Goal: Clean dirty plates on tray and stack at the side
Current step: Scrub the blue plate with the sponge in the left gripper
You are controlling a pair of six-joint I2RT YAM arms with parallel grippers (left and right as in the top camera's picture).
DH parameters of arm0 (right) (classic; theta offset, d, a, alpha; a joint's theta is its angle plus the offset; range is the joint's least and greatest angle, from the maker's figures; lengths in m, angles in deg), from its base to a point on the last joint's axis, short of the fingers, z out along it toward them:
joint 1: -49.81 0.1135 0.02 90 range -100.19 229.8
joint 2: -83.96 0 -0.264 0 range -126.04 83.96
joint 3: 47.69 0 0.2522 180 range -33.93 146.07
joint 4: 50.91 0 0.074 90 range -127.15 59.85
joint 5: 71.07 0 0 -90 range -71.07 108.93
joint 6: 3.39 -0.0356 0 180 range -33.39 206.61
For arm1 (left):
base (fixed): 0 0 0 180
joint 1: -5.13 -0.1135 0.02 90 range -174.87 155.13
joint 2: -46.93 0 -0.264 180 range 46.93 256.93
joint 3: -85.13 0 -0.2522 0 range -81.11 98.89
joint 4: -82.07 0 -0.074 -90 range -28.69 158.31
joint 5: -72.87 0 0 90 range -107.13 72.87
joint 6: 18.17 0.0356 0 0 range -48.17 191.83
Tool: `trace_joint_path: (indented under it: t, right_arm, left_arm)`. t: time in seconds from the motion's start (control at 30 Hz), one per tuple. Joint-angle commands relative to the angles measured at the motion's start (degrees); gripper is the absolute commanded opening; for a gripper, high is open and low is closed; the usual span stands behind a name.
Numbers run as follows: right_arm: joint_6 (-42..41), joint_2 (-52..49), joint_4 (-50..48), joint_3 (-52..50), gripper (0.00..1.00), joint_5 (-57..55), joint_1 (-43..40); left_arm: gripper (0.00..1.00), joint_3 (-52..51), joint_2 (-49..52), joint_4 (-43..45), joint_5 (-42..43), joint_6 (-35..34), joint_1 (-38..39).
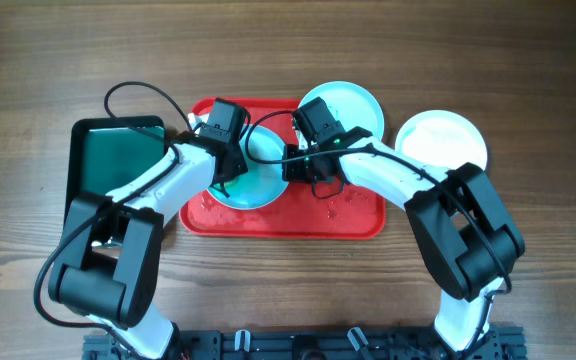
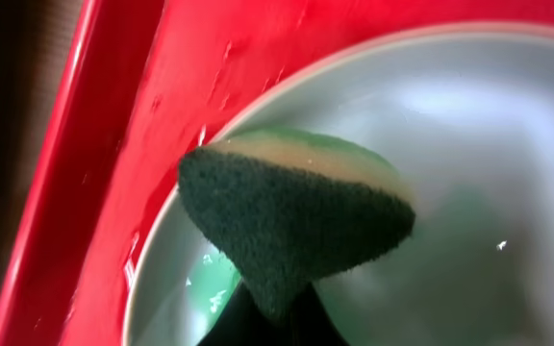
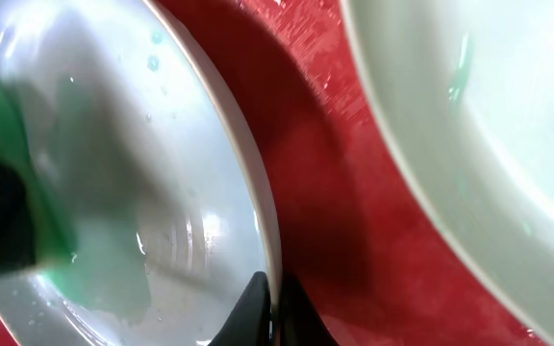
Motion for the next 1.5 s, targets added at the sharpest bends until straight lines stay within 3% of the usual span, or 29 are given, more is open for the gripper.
trace_joint_path:
  t: [0.0,0.13,0.27,0.43,0.57,0.7,0.83,0.9,1.03,1.1,1.2,1.37,1.43,1.47]
  right_arm:
    - [1.07,-1.09,0.20,0.70,0.04,0.31,0.15]
    - [1.09,-1.09,0.17,0.70,0.04,0.31,0.15]
    - [1.18,-1.09,0.15,0.70,0.04,0.33,0.15]
    - [1.18,-1.09,-0.02,0.70,0.04,0.52,0.15]
    - [1.22,-1.09,0.00,0.70,0.04,0.52,0.15]
    - [1.20,-1.07,0.00,0.70,0.04,0.55,0.15]
    - [1.20,-1.07,0.00,0.70,0.04,0.55,0.15]
    - [1.20,-1.09,0.00,0.70,0.04,0.55,0.15]
    - [1.22,-1.07,0.00,0.70,0.04,0.55,0.15]
    - [1.22,-1.07,0.11,0.70,0.04,0.70,0.15]
    - [1.27,-1.07,0.44,0.70,0.04,2.01,0.02]
    - [1.31,-1.09,1.49,0.59,0.04,4.61,-1.25]
    - [1.36,-1.09,1.46,0.59,0.05,4.87,-1.25]
    - [1.49,-1.07,1.44,0.59,0.04,5.33,-1.25]
  left_arm:
    - [0.04,-0.72,1.68,6.49,5.99,-0.79,-0.72]
    - [0.04,-0.72,1.68,11.82,14.62,-0.11,-0.72]
    - [0.04,-0.72,1.68,9.40,19.30,6.69,-0.72]
    - [0.04,-0.72,1.68,2.64,40.85,23.32,-0.72]
    - [0.04,-0.72,1.68,2.82,42.36,24.98,-0.79]
    - [0.04,-0.72,1.68,6.16,33.92,22.23,-0.79]
    - [0.04,-0.72,1.68,7.39,10.14,12.22,-0.79]
    - [0.04,-0.72,1.68,7.21,3.08,9.94,-0.79]
    - [0.04,-0.72,1.68,1.64,-10.32,2.73,-0.81]
    - [0.04,-0.72,1.68,-2.10,-10.78,1.95,-0.85]
    - [0.04,-0.72,1.68,-8.76,-2.93,2.71,-0.85]
    - [0.04,-0.72,1.68,-15.78,32.85,19.19,-0.83]
    - [0.04,-0.72,1.68,-16.13,42.86,23.74,-0.83]
    - [0.04,-0.72,1.68,-14.95,43.28,23.54,-0.83]
